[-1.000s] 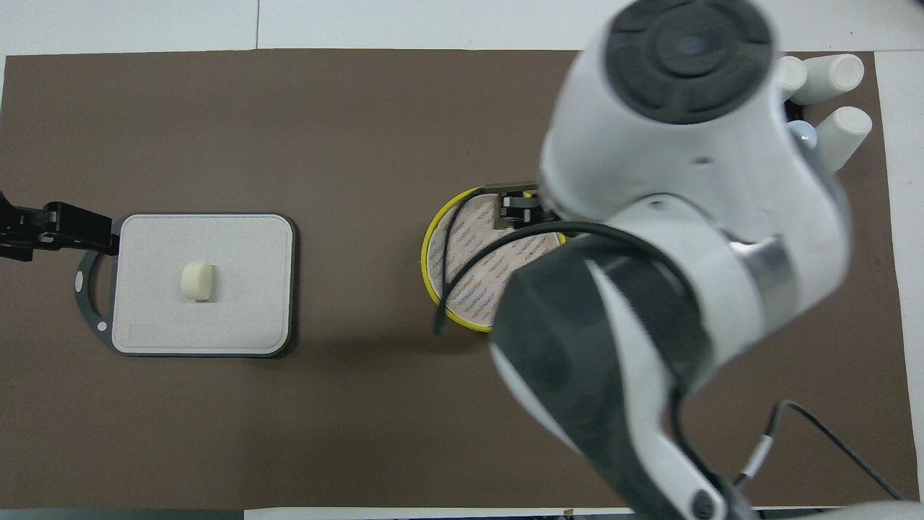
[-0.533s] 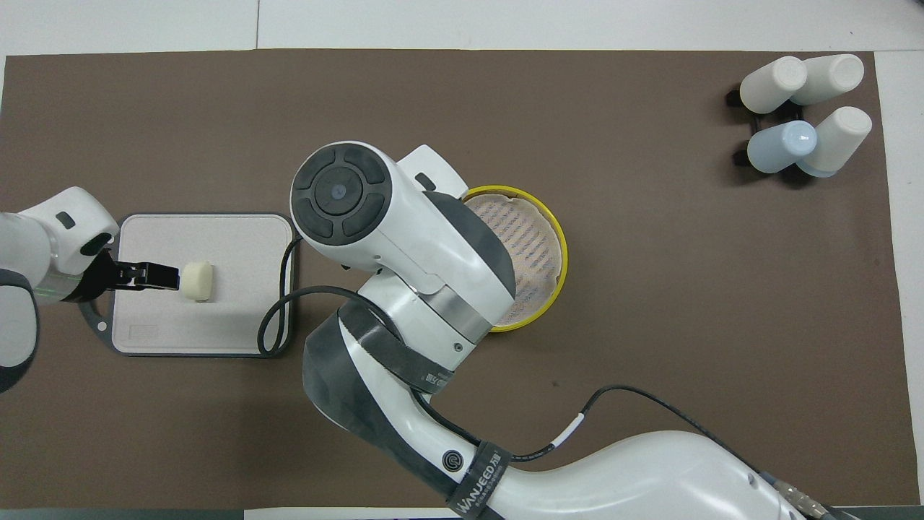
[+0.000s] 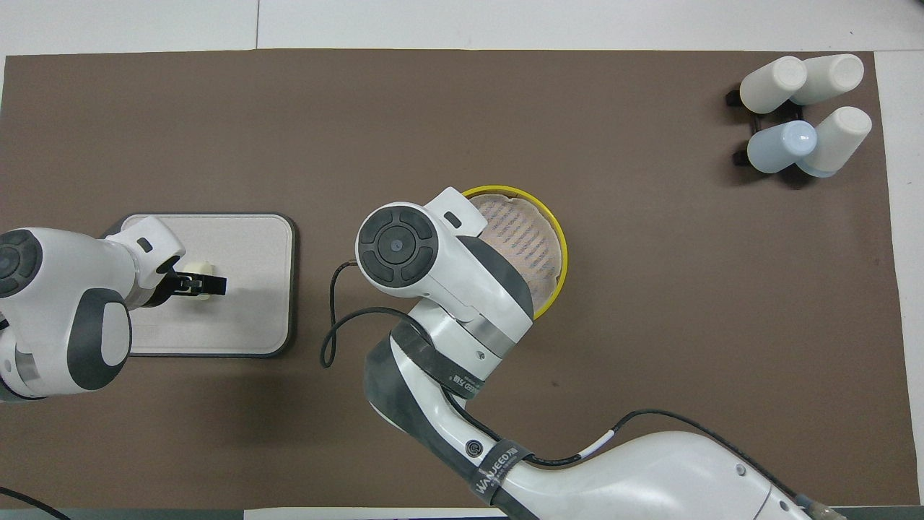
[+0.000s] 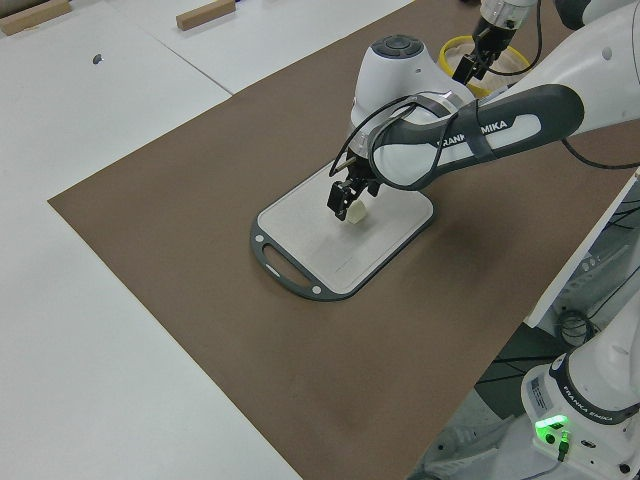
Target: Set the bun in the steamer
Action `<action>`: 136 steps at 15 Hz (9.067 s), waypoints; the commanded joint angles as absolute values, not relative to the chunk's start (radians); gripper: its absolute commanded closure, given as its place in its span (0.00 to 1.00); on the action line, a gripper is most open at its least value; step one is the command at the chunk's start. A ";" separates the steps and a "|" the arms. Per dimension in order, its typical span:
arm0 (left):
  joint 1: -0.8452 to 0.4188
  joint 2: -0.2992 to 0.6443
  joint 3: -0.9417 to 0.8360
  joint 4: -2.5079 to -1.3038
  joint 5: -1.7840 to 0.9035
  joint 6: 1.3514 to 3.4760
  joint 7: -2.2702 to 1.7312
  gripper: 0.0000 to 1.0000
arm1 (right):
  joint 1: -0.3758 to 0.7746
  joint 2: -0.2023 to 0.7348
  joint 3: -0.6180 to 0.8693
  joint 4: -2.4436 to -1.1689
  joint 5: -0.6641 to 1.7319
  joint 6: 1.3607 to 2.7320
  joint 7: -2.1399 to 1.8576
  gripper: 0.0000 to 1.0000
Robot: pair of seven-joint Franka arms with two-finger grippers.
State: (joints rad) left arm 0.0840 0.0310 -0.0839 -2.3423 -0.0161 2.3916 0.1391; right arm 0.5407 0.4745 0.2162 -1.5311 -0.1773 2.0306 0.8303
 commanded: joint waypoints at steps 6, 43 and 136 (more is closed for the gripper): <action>0.077 0.055 -0.078 -2.350 -0.006 2.451 0.158 0.59 | 0.538 0.402 0.225 -1.671 -0.181 2.103 0.836 0.68; -0.646 0.423 -0.115 -1.758 0.104 2.290 -1.088 0.27 | -0.207 -0.028 0.225 -1.839 -0.015 1.684 -0.265 1.00; -0.017 -0.035 -0.058 -1.608 -0.018 1.525 -0.071 0.00 | 0.387 0.333 0.222 -1.494 -0.091 2.007 0.864 0.00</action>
